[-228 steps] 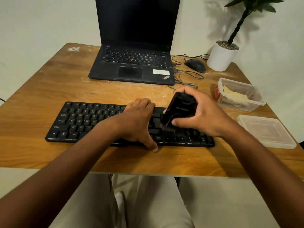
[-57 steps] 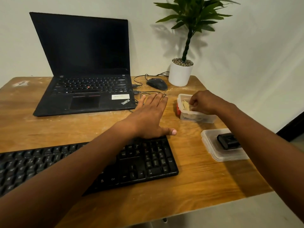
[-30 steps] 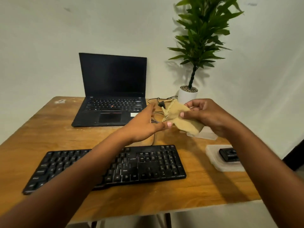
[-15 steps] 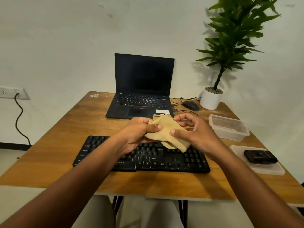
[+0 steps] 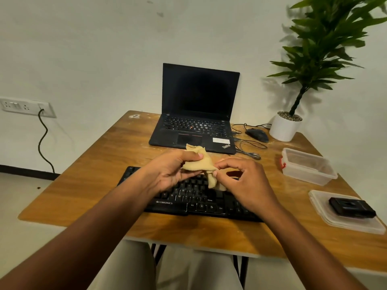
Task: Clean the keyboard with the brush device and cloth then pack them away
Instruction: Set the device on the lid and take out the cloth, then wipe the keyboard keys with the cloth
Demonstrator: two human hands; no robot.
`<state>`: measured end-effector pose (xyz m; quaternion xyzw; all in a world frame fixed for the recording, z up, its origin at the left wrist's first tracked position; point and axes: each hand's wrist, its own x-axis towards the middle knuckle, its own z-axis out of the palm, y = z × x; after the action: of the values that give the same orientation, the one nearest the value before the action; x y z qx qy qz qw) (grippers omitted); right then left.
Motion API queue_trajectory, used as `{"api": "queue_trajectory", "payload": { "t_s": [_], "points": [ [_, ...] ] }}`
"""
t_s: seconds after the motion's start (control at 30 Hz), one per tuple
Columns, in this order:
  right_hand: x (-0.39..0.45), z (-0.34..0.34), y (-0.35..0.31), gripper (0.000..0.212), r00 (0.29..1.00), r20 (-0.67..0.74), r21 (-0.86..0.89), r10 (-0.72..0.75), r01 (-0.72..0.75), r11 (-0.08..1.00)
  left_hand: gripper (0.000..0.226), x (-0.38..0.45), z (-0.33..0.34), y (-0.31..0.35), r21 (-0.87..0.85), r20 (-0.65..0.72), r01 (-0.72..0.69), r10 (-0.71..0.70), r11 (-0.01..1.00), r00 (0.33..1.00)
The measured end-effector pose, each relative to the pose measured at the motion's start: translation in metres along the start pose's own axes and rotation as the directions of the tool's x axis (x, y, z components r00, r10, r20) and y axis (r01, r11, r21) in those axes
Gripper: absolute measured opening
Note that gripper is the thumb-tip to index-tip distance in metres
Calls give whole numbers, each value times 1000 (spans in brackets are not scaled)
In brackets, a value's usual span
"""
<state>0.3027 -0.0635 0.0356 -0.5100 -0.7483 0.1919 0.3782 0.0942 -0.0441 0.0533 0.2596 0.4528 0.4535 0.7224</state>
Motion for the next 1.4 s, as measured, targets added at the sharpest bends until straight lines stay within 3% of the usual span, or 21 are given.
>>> {"api": "queue_trajectory", "payload": {
  "t_s": [0.17,0.27,0.4,0.63,0.7,0.77,0.9,1.1,1.2,1.4],
  "points": [
    [4,-2,-5,13,971,180,372,155,-213,903,19,-5,-8,4,74,23,-14,12,997,1000],
    [8,-6,-8,11,939,244,473,240,-332,816,20,-11,-11,8,151,32,-30,25,988,999],
    [17,-8,-17,15,935,228,469,271,-350,811,42,-15,-15,11,344,84,-103,79,933,993],
    [37,-12,-33,29,942,244,387,231,-313,868,64,-21,-15,18,701,237,-249,111,668,965],
    [42,-12,-38,29,933,273,388,235,-330,861,51,-19,-12,19,766,240,-327,225,553,944],
    [47,-15,-43,29,920,310,388,240,-353,852,28,-17,-12,22,771,242,-385,325,507,914],
    [57,-22,-42,24,896,352,453,270,-415,789,12,-17,-16,29,634,289,-437,329,637,899],
    [53,-30,-30,39,827,527,649,196,-541,536,13,-22,-22,41,539,151,-373,350,755,925],
    [48,-23,-29,31,782,583,648,220,-611,455,19,-26,-26,43,516,104,-328,322,792,941],
    [42,4,-31,39,776,519,800,358,-588,116,34,-26,-34,36,343,89,-284,270,895,959]
  ]
}}
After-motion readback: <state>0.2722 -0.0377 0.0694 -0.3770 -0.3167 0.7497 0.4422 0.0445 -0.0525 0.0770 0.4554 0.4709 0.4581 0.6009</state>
